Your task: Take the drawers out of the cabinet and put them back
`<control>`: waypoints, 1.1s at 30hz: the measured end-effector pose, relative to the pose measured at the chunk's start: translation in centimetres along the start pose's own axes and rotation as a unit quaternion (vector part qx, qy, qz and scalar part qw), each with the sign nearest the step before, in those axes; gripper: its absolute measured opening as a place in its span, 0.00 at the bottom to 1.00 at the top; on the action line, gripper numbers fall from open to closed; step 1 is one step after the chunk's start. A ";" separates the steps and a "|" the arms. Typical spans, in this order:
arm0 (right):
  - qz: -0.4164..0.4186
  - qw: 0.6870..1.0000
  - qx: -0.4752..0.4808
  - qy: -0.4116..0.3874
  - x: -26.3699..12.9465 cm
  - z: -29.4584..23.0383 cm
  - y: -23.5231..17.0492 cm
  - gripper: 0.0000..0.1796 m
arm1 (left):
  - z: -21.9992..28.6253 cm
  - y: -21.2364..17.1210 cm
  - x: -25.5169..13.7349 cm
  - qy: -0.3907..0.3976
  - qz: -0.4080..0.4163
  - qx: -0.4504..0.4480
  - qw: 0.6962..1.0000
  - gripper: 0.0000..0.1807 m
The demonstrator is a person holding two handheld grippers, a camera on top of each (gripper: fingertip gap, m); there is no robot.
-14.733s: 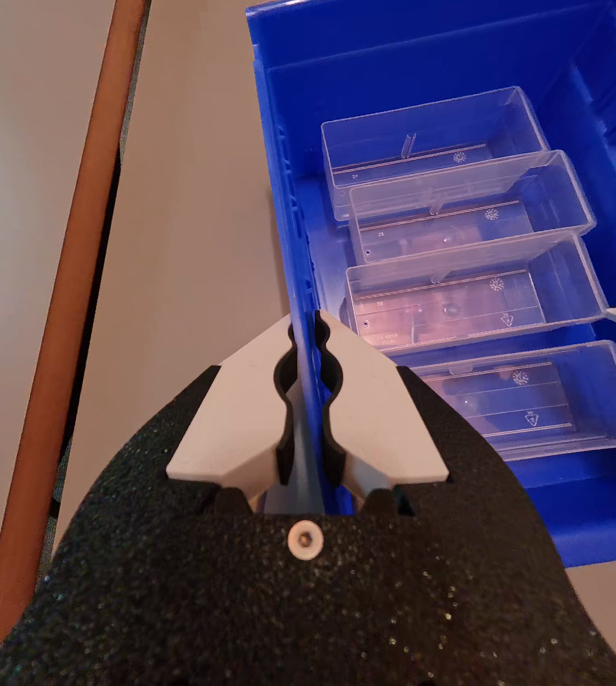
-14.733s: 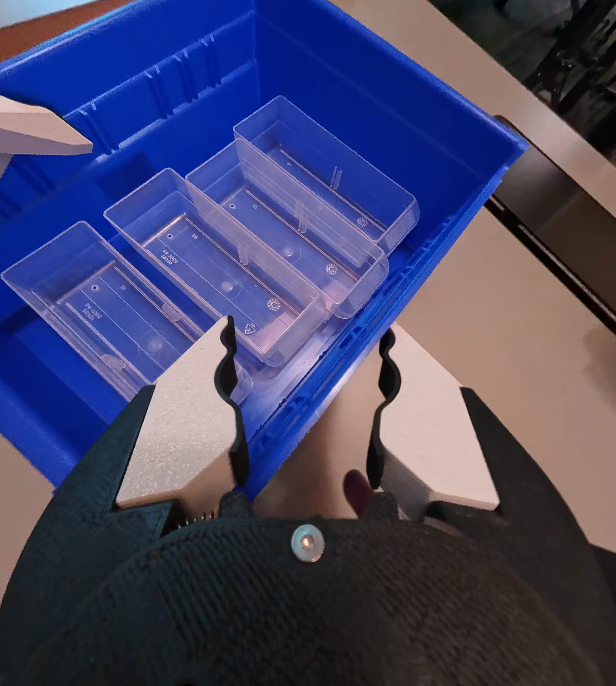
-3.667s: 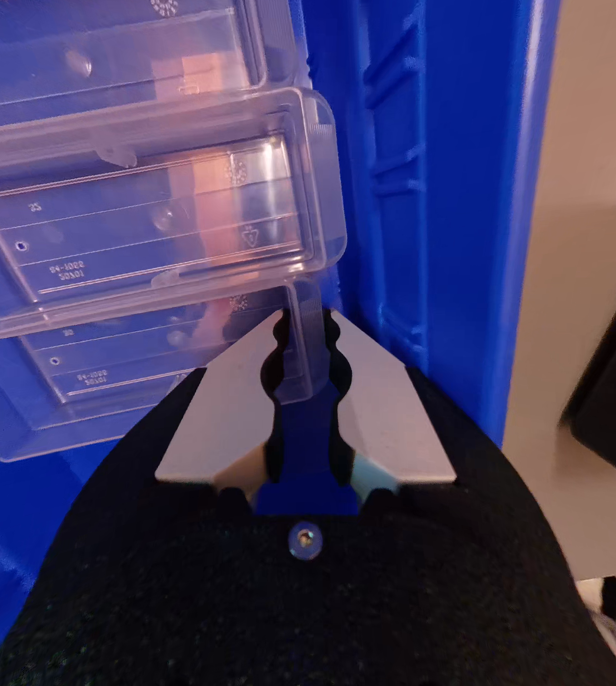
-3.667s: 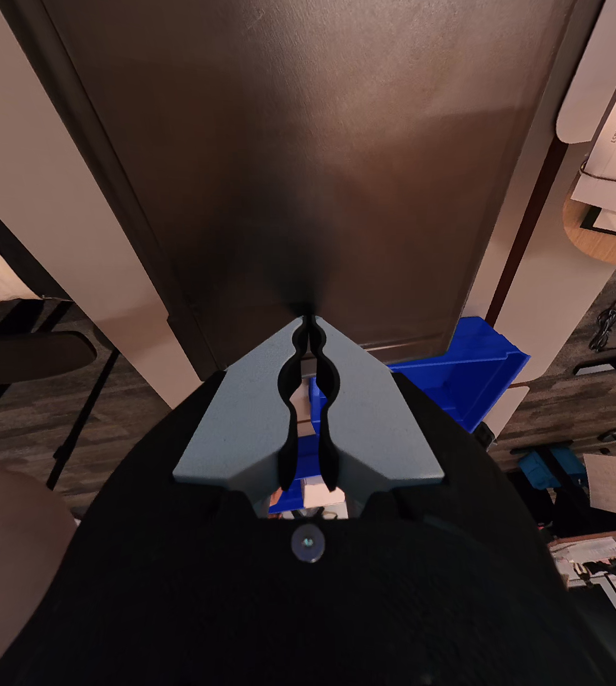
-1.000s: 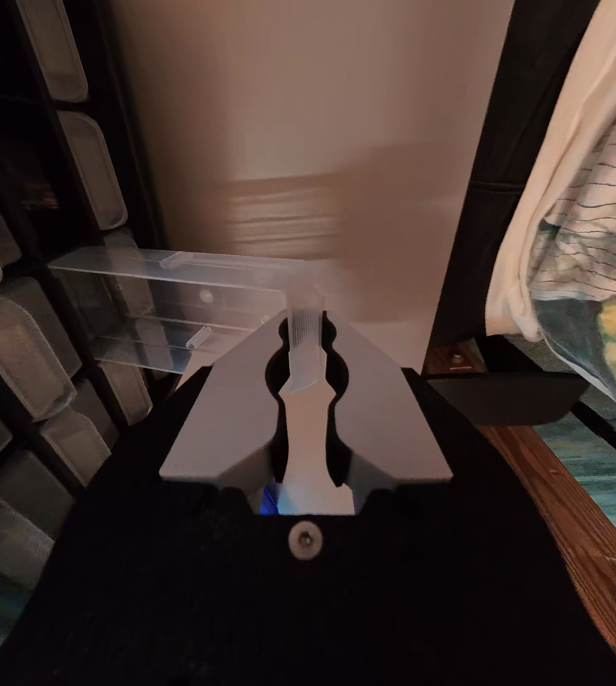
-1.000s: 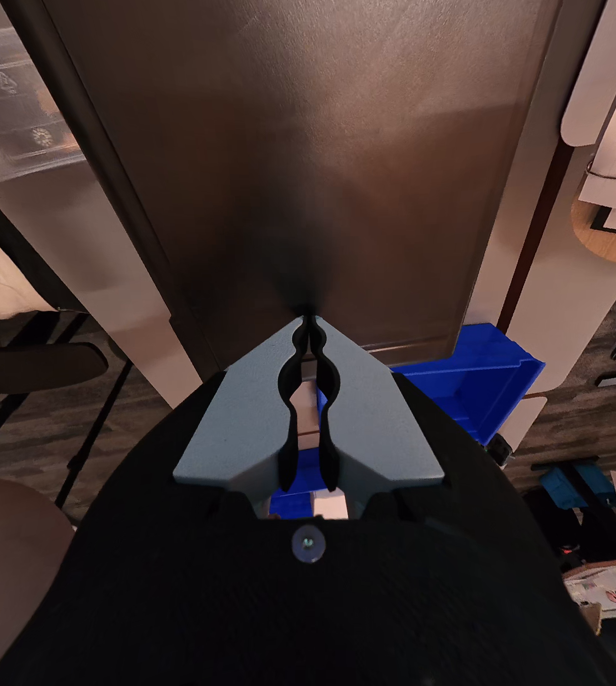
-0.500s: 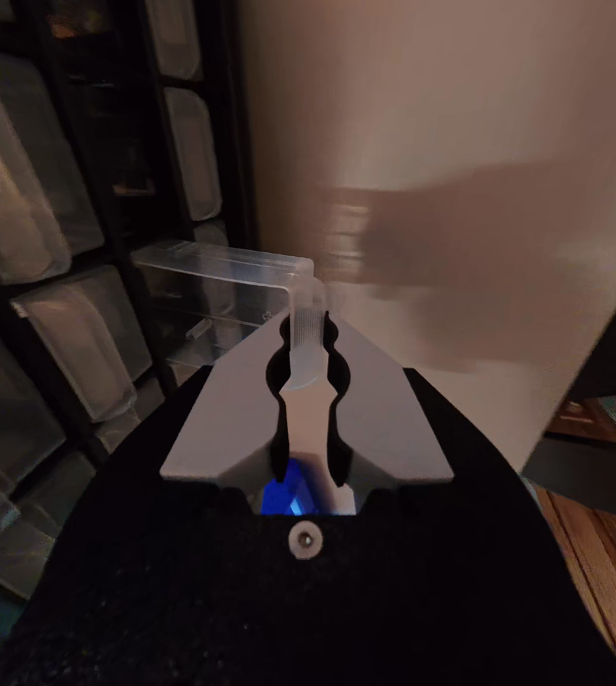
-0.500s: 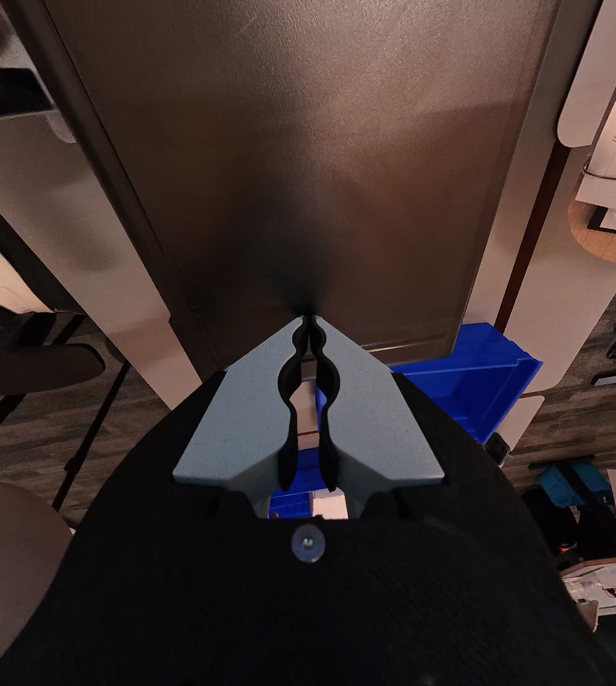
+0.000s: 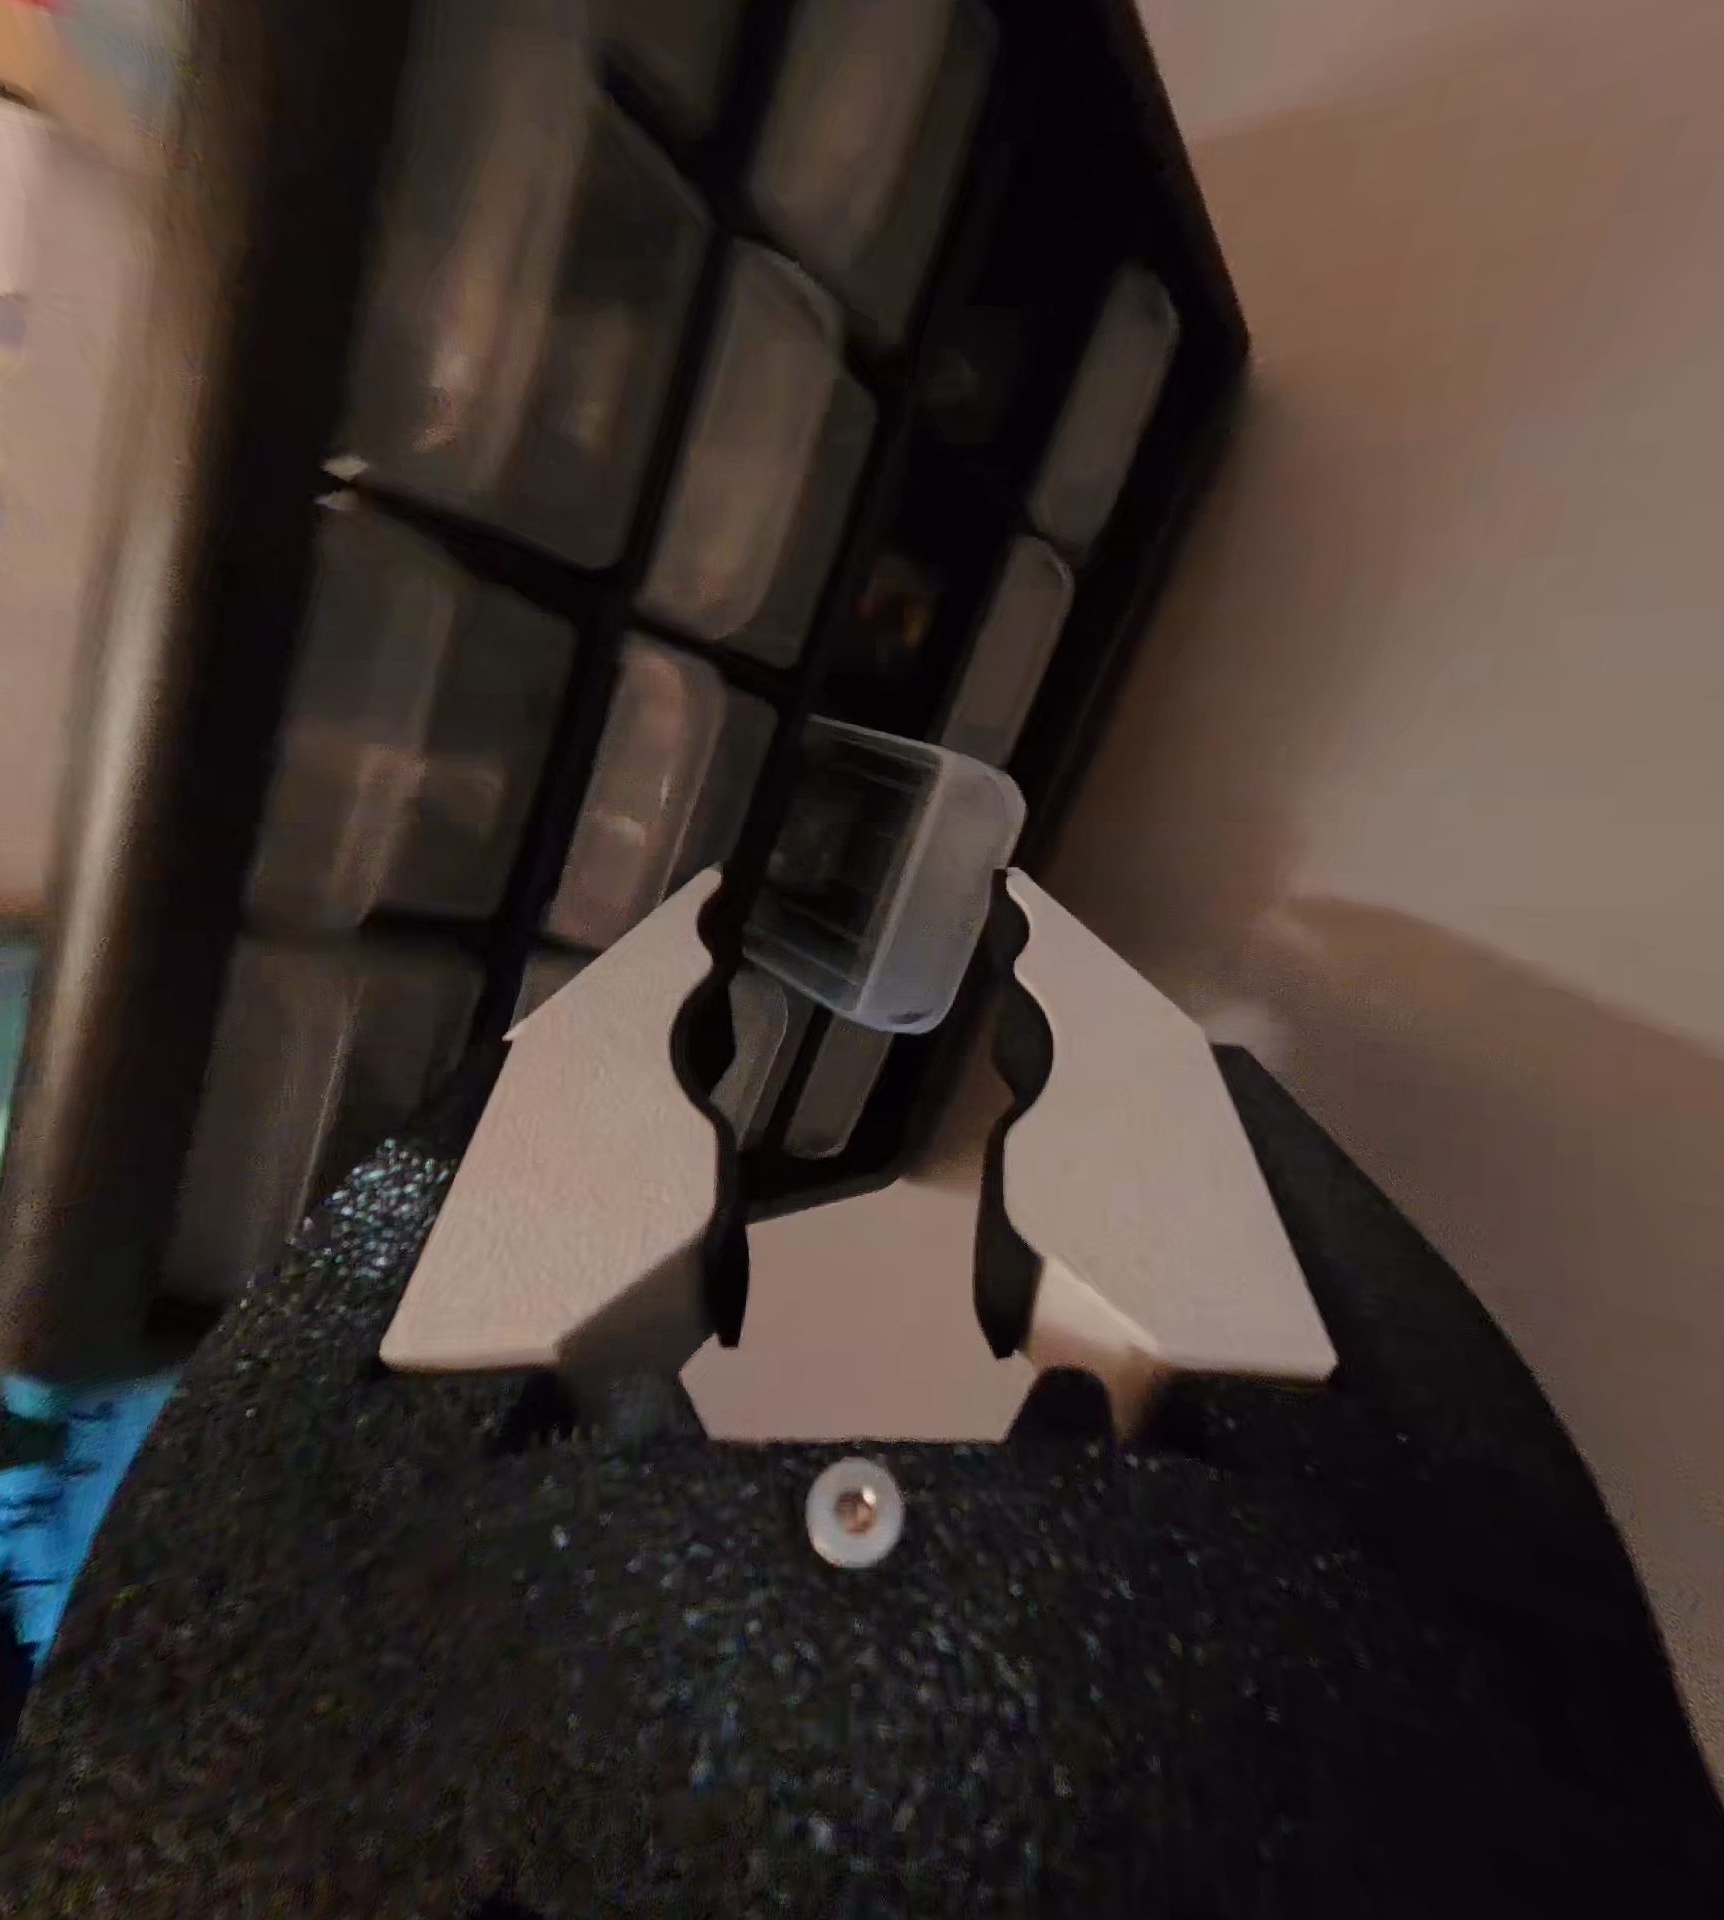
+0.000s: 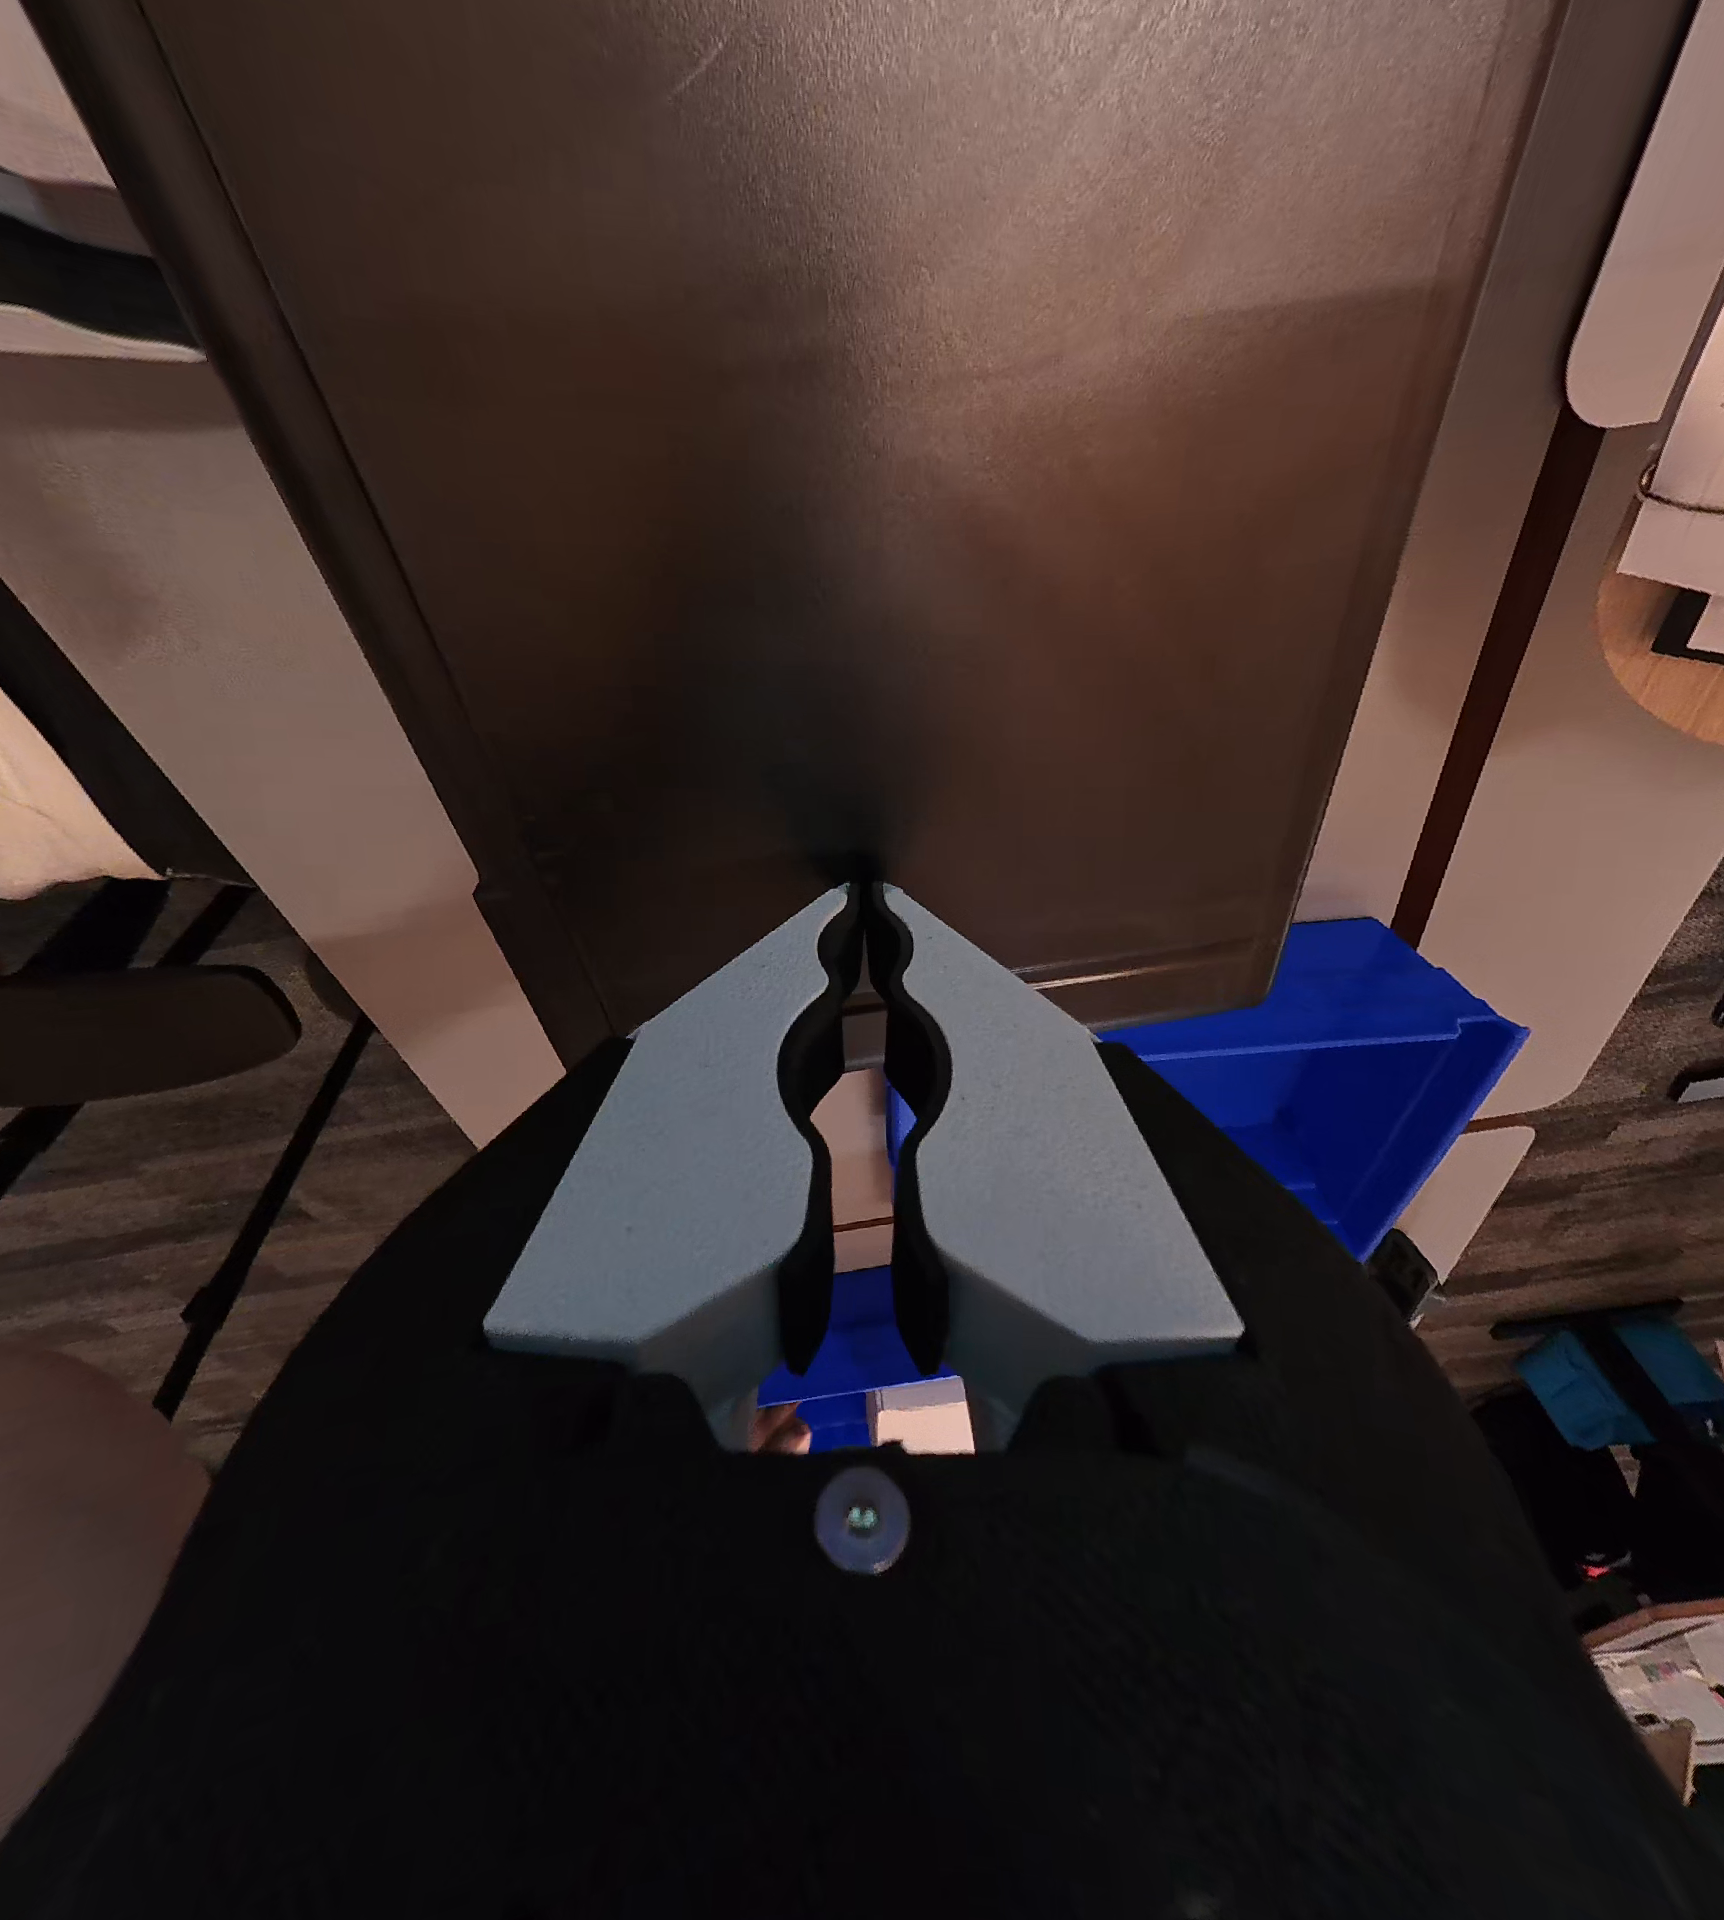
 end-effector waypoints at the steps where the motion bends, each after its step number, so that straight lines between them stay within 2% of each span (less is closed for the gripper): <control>1: 0.000 1.000 0.000 0.000 0.0 0.0 0.0 0.00 | -0.1 0.0 -0.8 0.009 0.033 -0.046 0.998 0.25; 2: 0.001 1.000 -0.001 0.001 0.0 0.0 0.0 0.00 | 0.2 0.1 -1.6 0.004 0.074 -0.100 0.992 0.24; 5: 0.006 1.000 0.001 0.003 0.0 0.0 0.0 0.00 | 1.0 -0.3 -2.8 -0.013 0.178 -0.263 0.948 0.11; 8: 0.010 1.000 0.004 0.004 0.0 0.0 0.0 0.00 | 2.3 -1.4 -1.9 0.009 0.186 -0.340 0.922 0.00; 13: 0.009 1.000 0.010 0.001 0.0 0.0 0.0 0.00 | 3.8 -1.7 0.1 0.080 0.143 -0.322 0.932 0.00; 20: -0.005 1.000 0.010 -0.005 0.0 0.0 0.0 0.00 | 3.2 -1.1 2.0 0.144 0.141 -0.328 0.923 0.00; 33: -0.014 1.000 0.004 -0.006 0.0 -0.1 0.1 0.00 | 0.2 -0.3 4.8 0.151 0.125 -0.335 0.921 0.00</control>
Point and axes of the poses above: each gripper's, where its closed fingertips meet, x out along the fingers, y out of its top, z = x × y across the jaws, the point moved 2 cm from there along -x, back along the fingers, and after that the axes turned 15 degrees about -z, right-handed, at the moved point
